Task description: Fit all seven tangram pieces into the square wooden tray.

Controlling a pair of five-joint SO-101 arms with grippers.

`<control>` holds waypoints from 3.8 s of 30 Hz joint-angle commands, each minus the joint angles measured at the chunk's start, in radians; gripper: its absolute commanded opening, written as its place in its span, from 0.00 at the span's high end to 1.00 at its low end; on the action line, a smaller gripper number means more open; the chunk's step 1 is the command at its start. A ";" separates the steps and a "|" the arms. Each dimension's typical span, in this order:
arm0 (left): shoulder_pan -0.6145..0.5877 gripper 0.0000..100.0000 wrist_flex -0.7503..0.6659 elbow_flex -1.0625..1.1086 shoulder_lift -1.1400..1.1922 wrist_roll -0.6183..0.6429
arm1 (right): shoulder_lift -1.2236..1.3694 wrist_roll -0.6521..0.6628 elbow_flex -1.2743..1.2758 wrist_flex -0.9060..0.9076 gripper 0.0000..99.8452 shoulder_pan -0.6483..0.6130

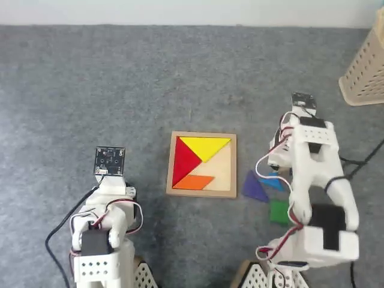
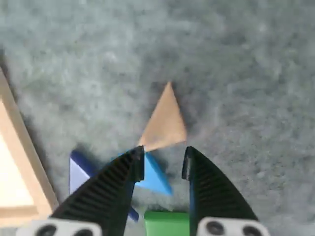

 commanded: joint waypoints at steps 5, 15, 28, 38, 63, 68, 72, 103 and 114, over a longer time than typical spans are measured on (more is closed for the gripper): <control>-0.002 0.99 0.005 -0.012 -0.017 0.009 | 0.097 -0.071 -0.127 -0.016 0.86 0.016; -0.002 0.99 0.005 -0.012 -0.017 0.009 | 0.185 -0.071 -0.193 -0.013 0.86 0.013; -0.002 0.99 0.005 -0.012 -0.017 0.009 | 0.191 -0.048 -0.284 -0.004 0.96 -0.005; -0.002 0.99 0.005 -0.012 -0.017 0.009 | 0.189 0.011 -0.339 0.073 0.97 -0.137; -0.002 0.99 0.005 -0.012 -0.017 0.009 | 0.193 0.181 -0.350 0.151 0.81 -0.246; -0.002 0.99 0.005 -0.012 -0.017 0.009 | 0.196 0.239 -0.358 0.151 0.81 -0.248; -0.002 0.99 0.005 -0.012 -0.017 0.009 | 0.196 0.244 -0.348 0.117 0.81 -0.245; -0.002 0.99 0.005 -0.012 -0.017 0.009 | 0.418 -0.109 -0.459 0.088 0.95 -0.257; -0.002 0.99 0.005 -0.012 -0.017 0.009 | 0.367 -0.166 -0.453 0.108 0.96 -0.200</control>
